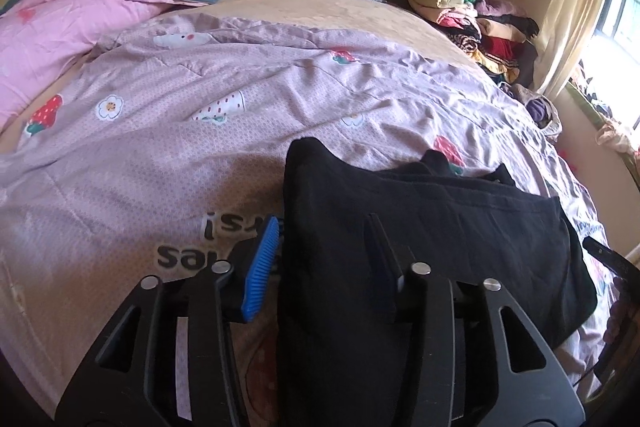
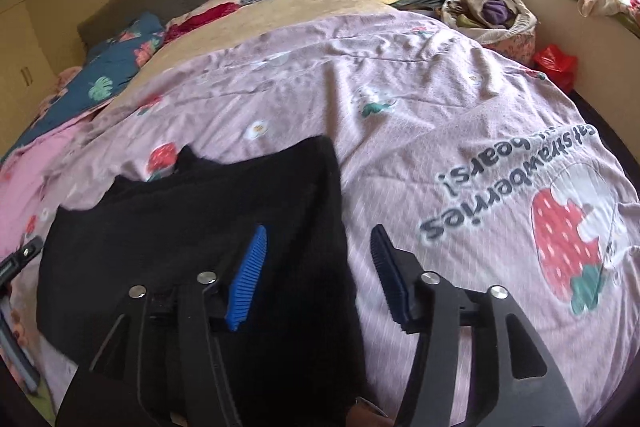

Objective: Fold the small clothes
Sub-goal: 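Open both grippers and move them to the ends of the folded shirt, then grasp one end of the folded black shirt with the right gripper and lift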

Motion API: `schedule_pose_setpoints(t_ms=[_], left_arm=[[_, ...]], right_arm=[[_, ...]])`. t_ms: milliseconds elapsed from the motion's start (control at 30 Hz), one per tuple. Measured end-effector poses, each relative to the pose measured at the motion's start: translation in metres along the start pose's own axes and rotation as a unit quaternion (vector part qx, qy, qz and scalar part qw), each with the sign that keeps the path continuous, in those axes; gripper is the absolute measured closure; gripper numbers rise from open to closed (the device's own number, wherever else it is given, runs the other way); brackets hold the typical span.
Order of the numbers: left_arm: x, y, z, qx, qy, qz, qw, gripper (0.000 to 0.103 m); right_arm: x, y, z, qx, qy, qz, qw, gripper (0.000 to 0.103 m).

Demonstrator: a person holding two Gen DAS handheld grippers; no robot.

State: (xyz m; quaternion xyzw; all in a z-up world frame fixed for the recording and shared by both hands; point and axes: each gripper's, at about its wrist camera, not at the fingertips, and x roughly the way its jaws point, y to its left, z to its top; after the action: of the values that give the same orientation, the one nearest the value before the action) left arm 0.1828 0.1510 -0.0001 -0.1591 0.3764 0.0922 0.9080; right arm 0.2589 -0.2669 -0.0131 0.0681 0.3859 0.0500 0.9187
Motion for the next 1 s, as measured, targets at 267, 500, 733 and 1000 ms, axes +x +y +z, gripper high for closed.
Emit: schedule_pose_setpoints(t_ms=[267, 500, 733, 1000], left_arm=[[-0.004, 0.002, -0.025, 0.007, 0.023, 0.010, 0.9997, 0.054], [-0.005, 0.017, -0.050, 0.004, 0.047, 0.018, 0.9987, 0.036], [-0.019, 0.027, -0.051, 0.002, 0.046, 0.021, 0.9987, 0.027], [-0.031, 0.045, -0.046, -0.013, 0.042, 0.043, 0.9981, 0.010]], right_arm=[[-0.008, 0.015, -0.035, -0.032, 0.042, 0.010, 0.999, 0.043], [-0.025, 0.024, -0.051, -0.037, 0.035, 0.003, 0.999, 0.043], [-0.042, 0.083, -0.056, -0.118, 0.010, 0.030, 0.992, 0.023], [-0.041, 0.160, -0.065, -0.197, 0.007, 0.080, 0.977, 0.015]])
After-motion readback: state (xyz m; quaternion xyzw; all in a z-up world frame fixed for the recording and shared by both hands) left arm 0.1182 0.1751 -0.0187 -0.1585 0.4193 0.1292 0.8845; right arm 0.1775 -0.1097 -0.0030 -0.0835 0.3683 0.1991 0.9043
